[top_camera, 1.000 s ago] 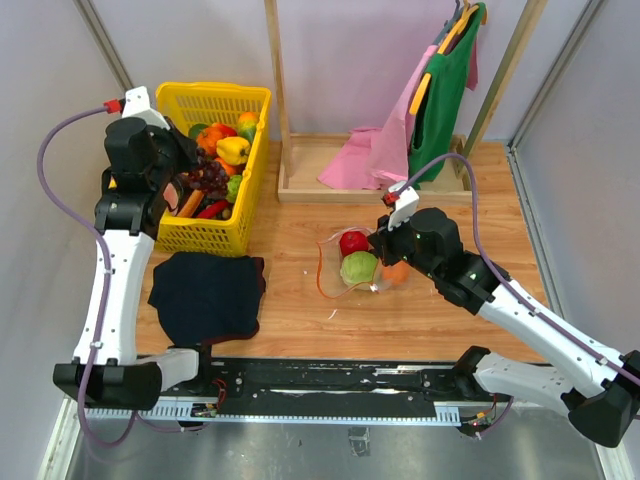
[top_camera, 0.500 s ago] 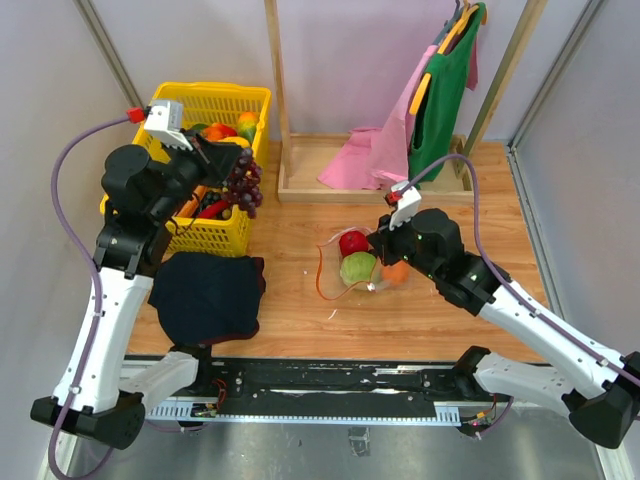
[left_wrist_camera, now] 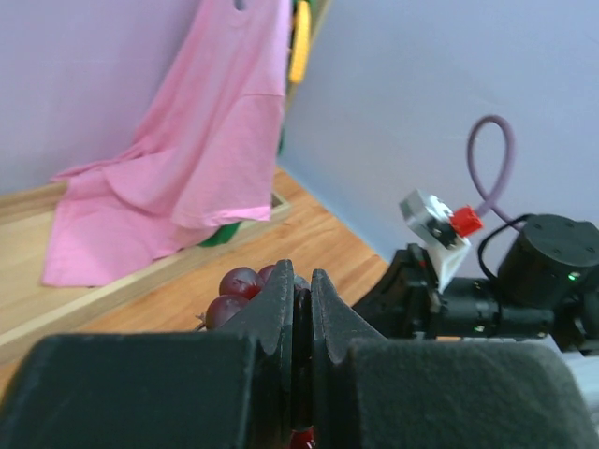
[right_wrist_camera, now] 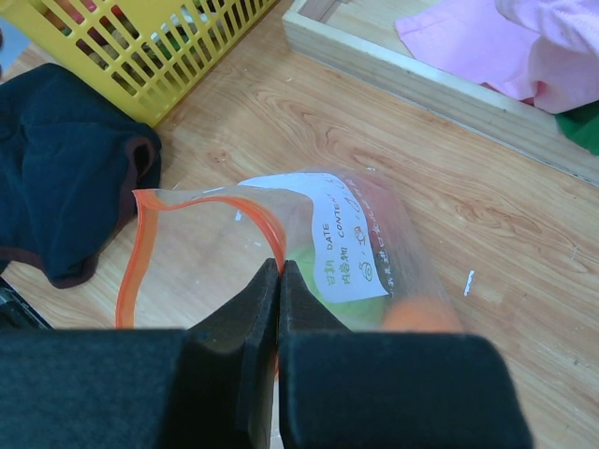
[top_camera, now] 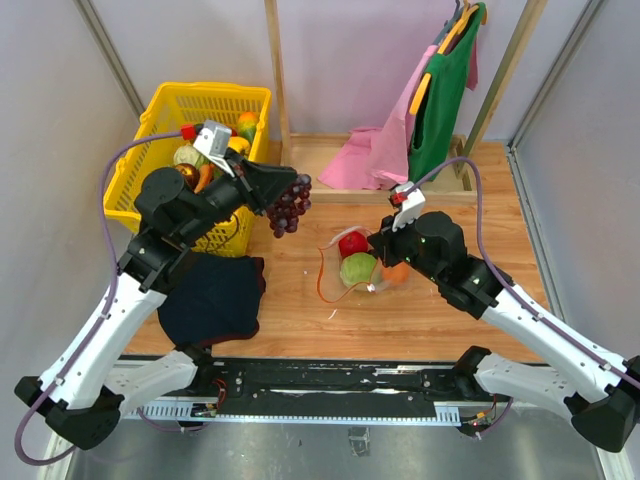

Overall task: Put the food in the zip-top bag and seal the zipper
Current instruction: Place the fake fruit in the zipper food storage bag.

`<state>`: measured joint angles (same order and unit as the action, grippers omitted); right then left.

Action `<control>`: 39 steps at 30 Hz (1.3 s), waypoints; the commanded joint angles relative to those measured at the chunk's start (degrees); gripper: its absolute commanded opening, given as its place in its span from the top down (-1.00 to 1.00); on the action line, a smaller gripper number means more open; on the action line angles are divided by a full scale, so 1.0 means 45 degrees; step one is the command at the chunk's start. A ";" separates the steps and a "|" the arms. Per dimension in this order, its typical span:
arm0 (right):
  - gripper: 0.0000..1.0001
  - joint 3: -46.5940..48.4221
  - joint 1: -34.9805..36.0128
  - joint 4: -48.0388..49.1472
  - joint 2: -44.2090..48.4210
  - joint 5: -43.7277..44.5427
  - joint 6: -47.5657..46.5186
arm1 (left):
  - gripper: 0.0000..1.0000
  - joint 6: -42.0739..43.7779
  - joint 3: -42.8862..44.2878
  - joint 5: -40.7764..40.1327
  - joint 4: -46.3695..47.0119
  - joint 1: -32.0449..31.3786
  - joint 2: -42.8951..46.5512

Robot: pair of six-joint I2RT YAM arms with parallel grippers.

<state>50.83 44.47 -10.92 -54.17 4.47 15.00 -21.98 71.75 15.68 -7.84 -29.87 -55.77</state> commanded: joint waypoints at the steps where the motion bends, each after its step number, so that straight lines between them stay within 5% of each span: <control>1: 0.99 -0.0126 -0.0362 0.0614 0.0263 0.0061 0.0315 | 0.99 -0.0012 -0.0479 -0.0430 0.1796 -0.1242 0.0210; 12: 0.99 -0.0215 -0.0353 0.0644 0.0464 0.0049 0.0488 | 0.99 0.0773 -0.1230 -0.1336 0.3313 -0.4084 -0.0366; 24: 0.99 -0.0270 -0.0361 0.0614 0.0769 -0.0019 0.0506 | 0.99 0.1305 -0.2706 -0.1501 0.4524 -0.5233 -0.1296; 39: 0.99 -0.0279 -0.0399 0.0610 0.0554 0.0023 0.0492 | 0.99 0.2046 -0.2296 -0.1168 0.5441 -0.5994 -0.1508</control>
<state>49.95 44.47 -10.52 -51.79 4.47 16.53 -14.44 59.07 9.76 11.22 -56.12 -62.96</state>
